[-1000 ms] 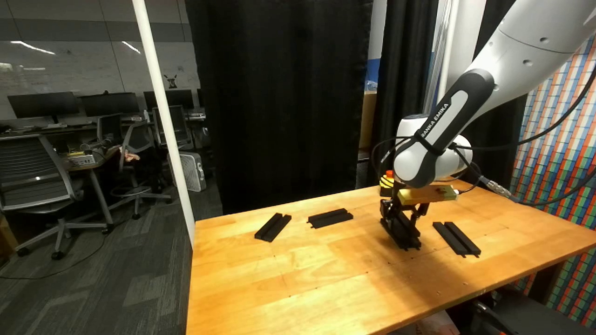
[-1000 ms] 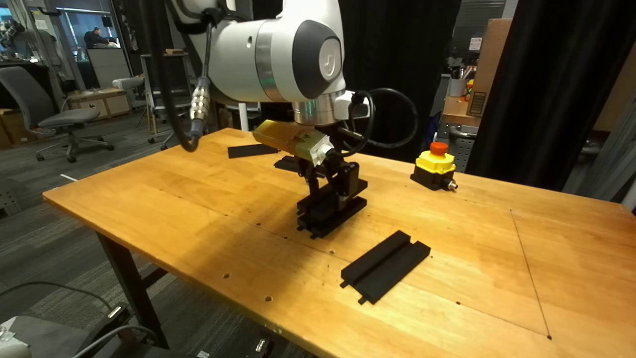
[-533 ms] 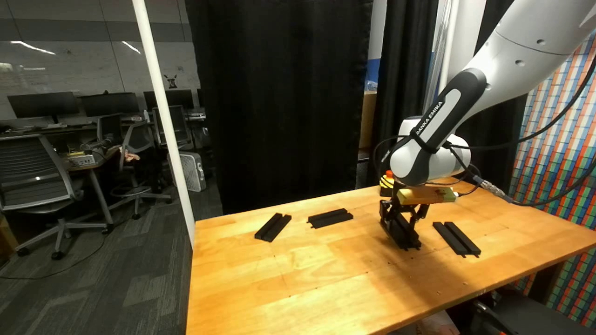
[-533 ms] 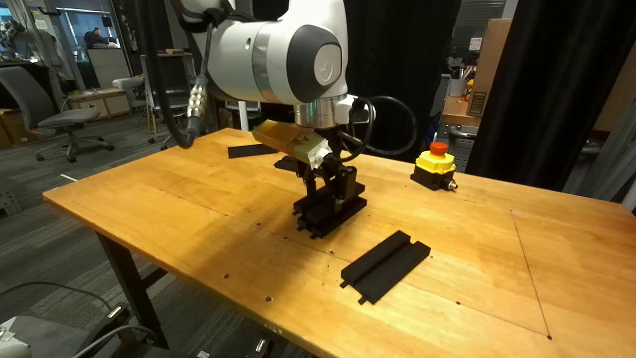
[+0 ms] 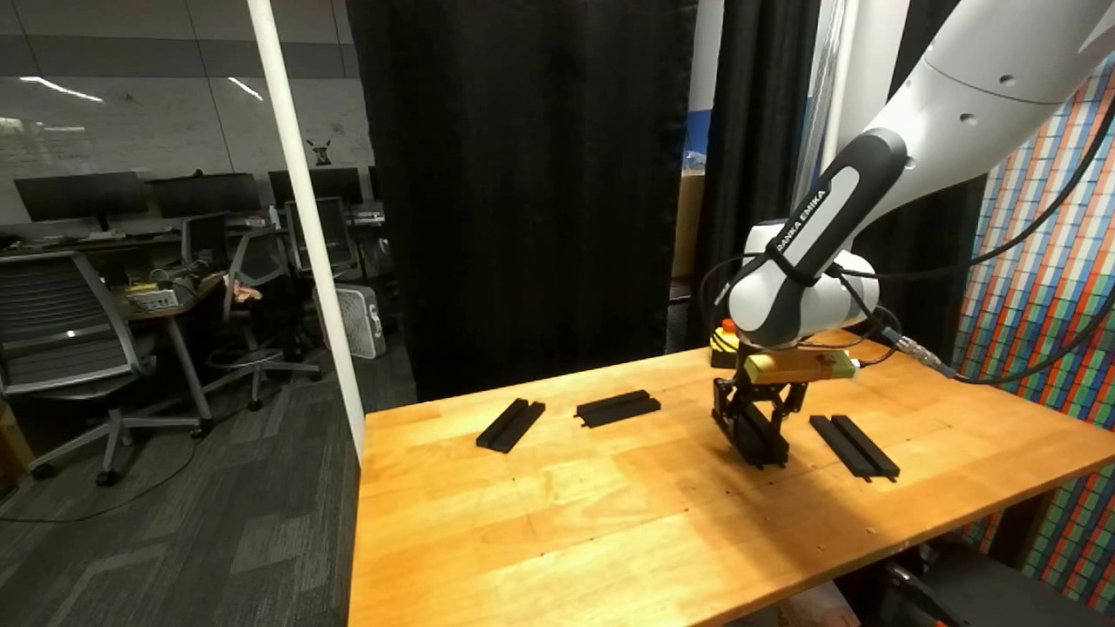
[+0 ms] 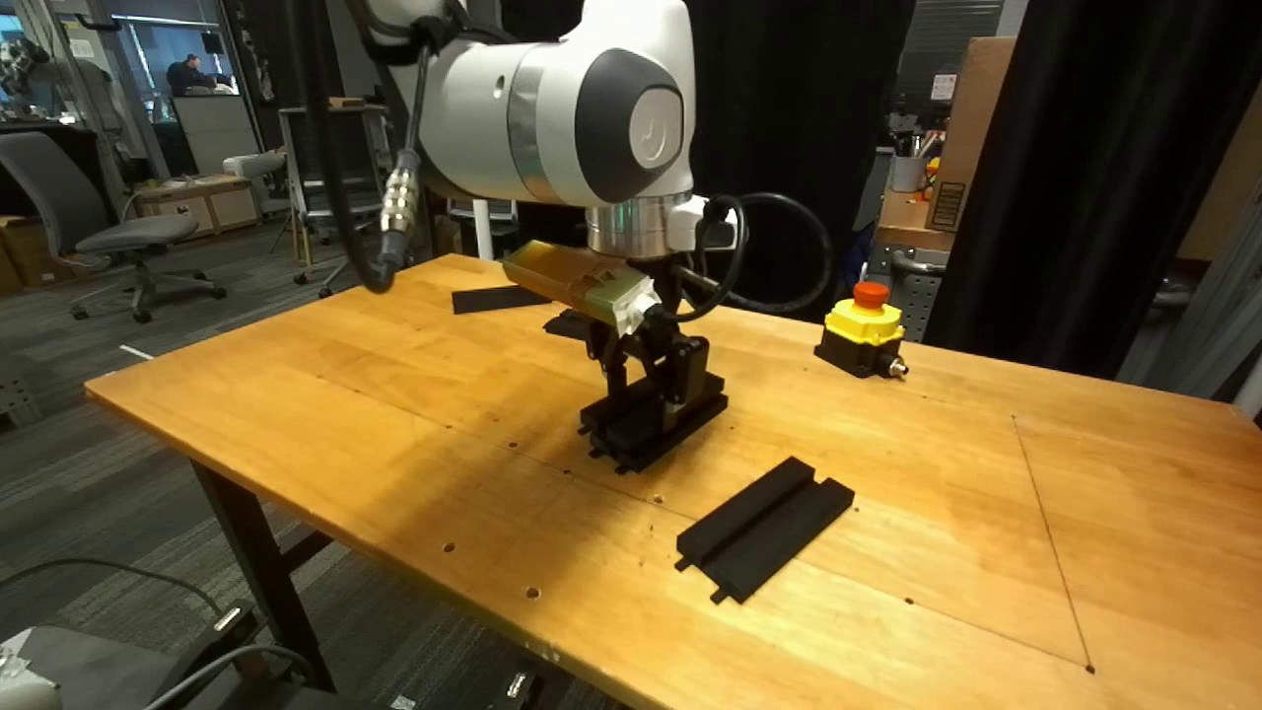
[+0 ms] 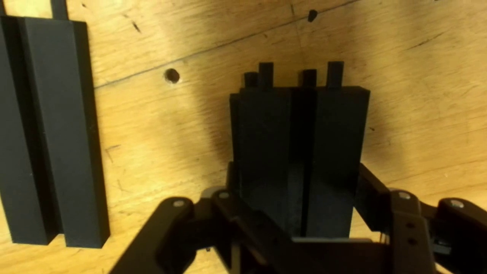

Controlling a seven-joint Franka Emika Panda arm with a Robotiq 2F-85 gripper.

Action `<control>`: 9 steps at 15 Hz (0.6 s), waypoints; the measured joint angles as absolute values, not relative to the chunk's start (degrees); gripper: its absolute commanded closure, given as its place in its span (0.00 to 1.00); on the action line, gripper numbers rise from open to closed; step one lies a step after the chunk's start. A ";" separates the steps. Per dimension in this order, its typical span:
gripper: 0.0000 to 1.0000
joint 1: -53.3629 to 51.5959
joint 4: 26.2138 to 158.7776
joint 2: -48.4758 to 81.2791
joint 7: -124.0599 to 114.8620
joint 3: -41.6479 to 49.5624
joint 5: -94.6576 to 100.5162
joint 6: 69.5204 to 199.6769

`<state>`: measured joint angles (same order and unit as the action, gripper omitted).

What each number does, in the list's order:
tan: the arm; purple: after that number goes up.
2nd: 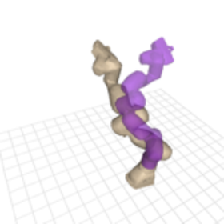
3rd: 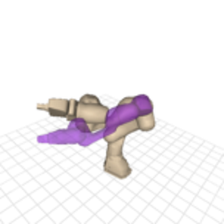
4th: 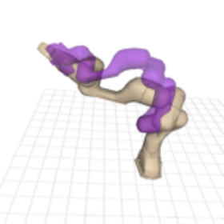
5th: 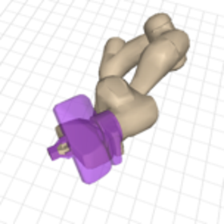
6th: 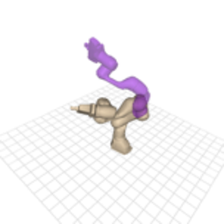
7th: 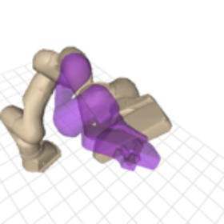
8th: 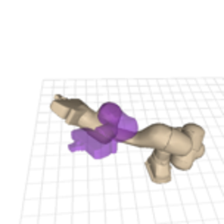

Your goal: Stack up the black objects on the table.

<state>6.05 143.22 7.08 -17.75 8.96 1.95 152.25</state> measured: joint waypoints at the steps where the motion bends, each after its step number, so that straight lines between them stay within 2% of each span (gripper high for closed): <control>1: 0.55 6.05 143.07 7.31 -17.75 8.99 1.95 152.22; 9: 0.55 6.32 141.69 9.20 -17.75 9.18 1.95 152.22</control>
<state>6.32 141.69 9.20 -17.75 9.18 1.95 152.22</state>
